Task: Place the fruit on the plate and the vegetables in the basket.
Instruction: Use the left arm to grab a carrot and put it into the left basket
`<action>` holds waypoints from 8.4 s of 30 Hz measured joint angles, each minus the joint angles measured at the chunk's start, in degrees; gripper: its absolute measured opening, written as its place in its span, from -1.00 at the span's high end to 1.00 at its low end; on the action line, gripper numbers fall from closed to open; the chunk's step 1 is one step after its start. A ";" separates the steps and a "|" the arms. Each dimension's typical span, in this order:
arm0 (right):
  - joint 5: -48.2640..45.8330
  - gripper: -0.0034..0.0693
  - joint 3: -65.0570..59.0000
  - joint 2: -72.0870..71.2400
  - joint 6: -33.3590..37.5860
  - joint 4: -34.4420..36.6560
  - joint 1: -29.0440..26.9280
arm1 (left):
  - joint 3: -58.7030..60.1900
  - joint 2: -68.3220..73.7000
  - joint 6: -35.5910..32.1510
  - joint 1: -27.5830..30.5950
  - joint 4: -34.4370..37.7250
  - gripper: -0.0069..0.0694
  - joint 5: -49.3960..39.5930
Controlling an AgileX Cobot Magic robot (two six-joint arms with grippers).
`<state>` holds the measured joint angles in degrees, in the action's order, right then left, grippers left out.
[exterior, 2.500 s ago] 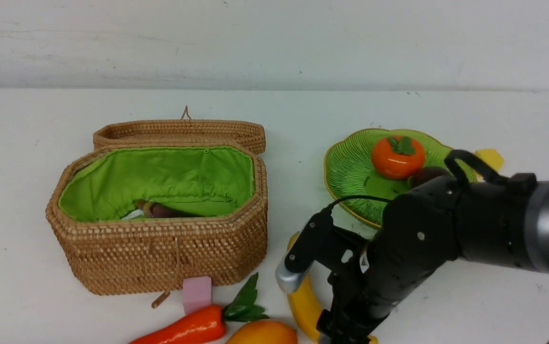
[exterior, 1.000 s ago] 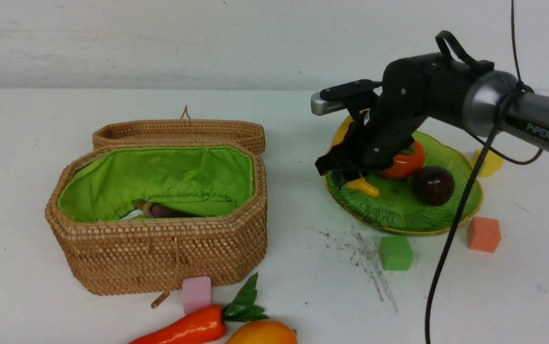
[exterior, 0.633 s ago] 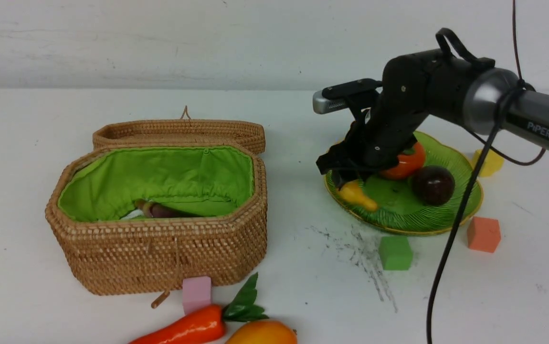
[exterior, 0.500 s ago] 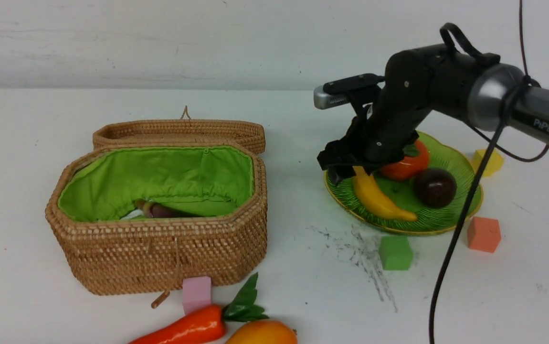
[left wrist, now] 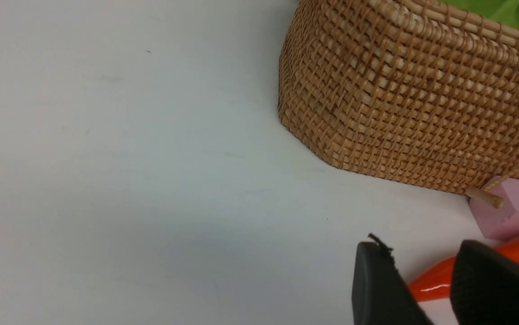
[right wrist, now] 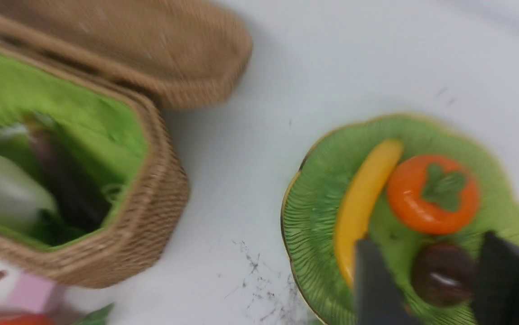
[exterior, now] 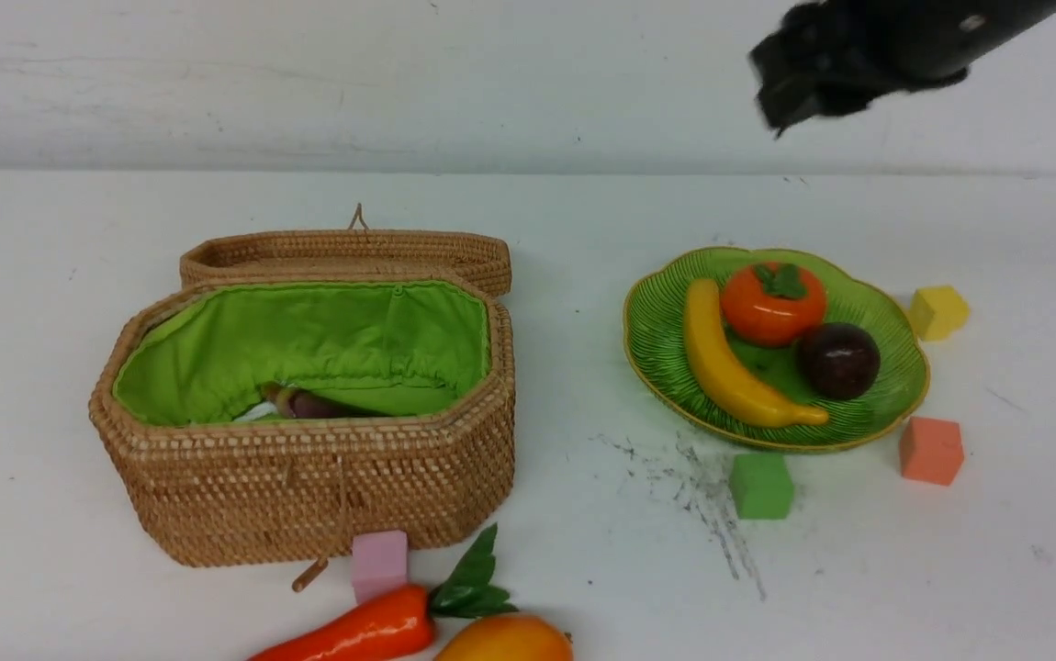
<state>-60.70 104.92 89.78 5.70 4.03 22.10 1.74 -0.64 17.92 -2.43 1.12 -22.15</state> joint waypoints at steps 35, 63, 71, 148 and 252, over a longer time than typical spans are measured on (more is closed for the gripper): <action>-11.76 0.91 -34.25 -44.72 0.58 4.00 -2.11 | 0.00 0.00 0.00 0.00 0.00 0.19 0.00; 33.65 0.87 -104.56 -90.34 2.78 4.77 -23.50 | 0.00 0.00 0.00 0.00 0.00 0.19 0.00; 38.39 0.85 -105.68 -90.40 2.78 4.77 -24.03 | 0.05 0.00 0.00 0.00 0.00 0.19 -0.02; 38.43 0.67 -105.68 -90.45 2.83 4.72 -24.03 | -38.86 28.25 -2.11 0.00 -3.28 0.19 -20.88; 38.43 0.31 -105.69 -90.45 2.83 4.77 -24.03 | -75.64 94.05 -59.13 -16.69 -28.76 0.11 -20.37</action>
<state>-22.26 -0.77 -0.67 8.53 8.81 -1.93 -73.90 93.41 -41.21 -19.12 -27.64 -42.52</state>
